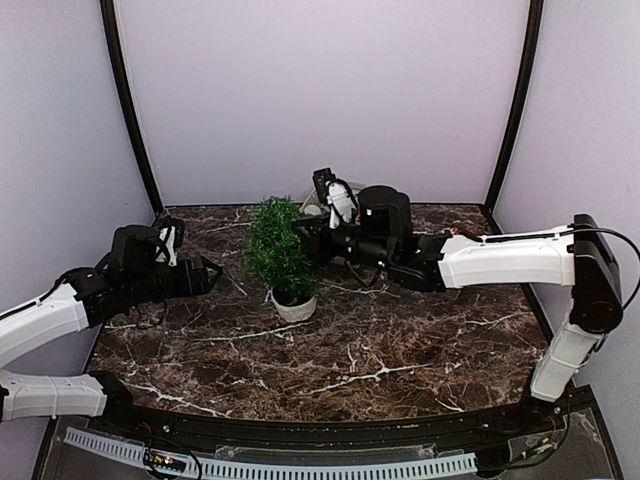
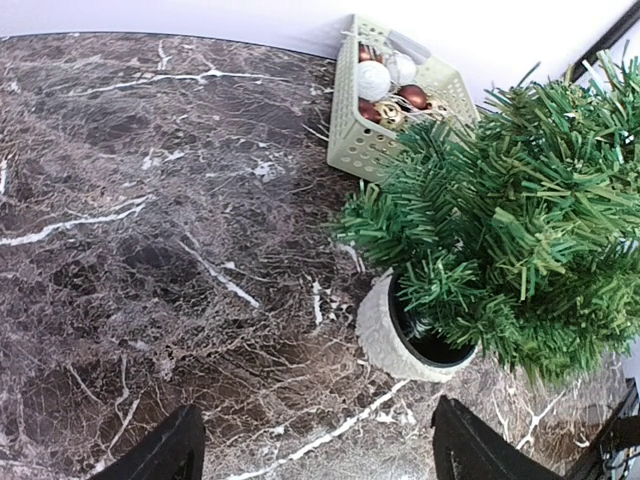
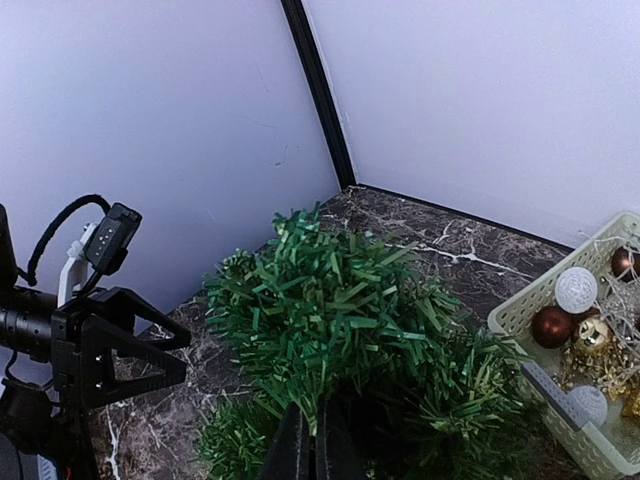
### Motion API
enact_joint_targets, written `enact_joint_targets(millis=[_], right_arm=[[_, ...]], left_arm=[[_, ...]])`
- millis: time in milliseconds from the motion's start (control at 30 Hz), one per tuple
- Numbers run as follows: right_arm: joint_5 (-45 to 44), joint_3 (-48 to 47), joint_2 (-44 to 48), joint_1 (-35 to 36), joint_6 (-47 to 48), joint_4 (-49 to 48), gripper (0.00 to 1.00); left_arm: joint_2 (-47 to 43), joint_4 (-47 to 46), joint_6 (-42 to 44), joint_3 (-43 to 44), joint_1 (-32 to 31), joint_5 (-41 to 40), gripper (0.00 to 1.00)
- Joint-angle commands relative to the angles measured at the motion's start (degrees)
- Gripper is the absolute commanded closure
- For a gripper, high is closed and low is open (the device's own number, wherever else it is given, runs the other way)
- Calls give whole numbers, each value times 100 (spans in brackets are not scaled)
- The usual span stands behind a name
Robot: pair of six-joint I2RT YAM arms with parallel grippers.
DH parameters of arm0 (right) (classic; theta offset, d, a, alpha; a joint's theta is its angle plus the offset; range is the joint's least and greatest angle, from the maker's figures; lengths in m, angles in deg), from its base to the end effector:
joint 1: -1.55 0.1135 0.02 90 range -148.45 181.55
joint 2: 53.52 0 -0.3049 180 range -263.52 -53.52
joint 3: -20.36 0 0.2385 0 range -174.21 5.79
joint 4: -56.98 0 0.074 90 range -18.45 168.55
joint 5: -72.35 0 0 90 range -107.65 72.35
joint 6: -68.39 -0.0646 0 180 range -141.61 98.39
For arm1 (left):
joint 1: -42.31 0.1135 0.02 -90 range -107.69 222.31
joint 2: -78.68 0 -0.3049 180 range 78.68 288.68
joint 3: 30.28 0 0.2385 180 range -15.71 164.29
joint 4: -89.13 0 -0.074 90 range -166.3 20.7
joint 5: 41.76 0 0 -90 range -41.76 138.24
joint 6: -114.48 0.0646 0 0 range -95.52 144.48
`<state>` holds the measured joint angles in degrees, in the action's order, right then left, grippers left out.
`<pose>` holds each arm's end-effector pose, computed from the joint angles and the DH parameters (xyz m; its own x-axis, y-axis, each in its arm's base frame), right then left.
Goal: Decorate the small christmas tree
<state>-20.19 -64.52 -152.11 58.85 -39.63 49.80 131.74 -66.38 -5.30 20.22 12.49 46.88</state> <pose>0.2374 0.3644 0.3427 -0.3111 0.0874 -0.9463 -0.7578 0.5781 0.3025 0.1729 -0.0974 0.2835 -0.5803 -0.2397 -0.7784 0.2196 0.8742 -0.4330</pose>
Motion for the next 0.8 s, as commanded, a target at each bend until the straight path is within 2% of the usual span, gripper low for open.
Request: enact_joint_targets(millis=[0,133,267,367,433,600,767], right_arm=[[-192,307,430,66,-135,-42,100],[-325,466,681,90,-197,110,98],[-489,538,915,114,-266,272,82],[-714,474,1109,115,-191,677,56],[-938,431,1311,107,-135,1028,44],[-1599,378,1914,-40,-135,1989,25],[-1545,77,1999,-726,-590,3102,17]], left_arm=[[-188,-125,368,-68,29,345,19],[-242,-135,432,-41,29,419,18],[-245,-52,419,46,30,377,17],[-231,150,370,163,36,125,17],[-204,410,339,336,61,-164,16],[18,928,442,919,426,-108,15],[351,928,614,1177,943,41,13]])
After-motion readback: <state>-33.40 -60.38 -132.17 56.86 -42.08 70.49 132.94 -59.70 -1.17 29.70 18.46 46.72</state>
